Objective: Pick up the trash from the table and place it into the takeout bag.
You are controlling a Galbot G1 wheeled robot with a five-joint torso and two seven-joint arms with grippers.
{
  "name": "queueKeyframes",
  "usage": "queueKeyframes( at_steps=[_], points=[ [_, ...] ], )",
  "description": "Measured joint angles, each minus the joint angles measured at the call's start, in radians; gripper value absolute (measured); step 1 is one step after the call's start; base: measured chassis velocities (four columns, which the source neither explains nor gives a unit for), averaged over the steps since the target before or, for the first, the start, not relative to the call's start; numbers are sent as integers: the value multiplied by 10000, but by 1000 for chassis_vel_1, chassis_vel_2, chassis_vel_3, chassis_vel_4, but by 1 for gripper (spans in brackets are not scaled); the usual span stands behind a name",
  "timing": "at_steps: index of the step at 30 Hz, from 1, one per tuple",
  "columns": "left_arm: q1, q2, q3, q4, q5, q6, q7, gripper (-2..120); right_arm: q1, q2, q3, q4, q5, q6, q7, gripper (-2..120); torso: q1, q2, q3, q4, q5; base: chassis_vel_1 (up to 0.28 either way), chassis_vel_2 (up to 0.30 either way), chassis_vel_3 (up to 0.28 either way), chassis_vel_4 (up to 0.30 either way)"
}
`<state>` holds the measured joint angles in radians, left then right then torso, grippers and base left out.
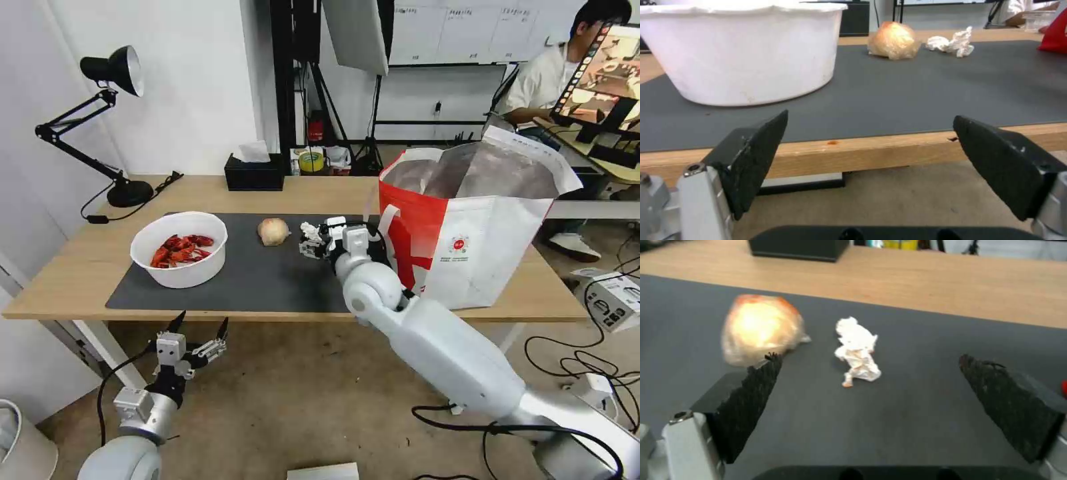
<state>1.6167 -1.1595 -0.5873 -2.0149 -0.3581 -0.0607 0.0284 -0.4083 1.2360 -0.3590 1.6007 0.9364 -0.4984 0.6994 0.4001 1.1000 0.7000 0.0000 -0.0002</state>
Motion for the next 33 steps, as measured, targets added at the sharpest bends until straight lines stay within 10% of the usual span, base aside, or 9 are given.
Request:
queueKeyframes(
  at_steps=[33],
  points=[
    [230, -64, -65, -220, 74, -48, 70, 100, 1391, 2747, 30, -4257, -793, -421, 624, 100, -1, 0, -1, 0, 0, 0, 0, 0, 0]
  ],
)
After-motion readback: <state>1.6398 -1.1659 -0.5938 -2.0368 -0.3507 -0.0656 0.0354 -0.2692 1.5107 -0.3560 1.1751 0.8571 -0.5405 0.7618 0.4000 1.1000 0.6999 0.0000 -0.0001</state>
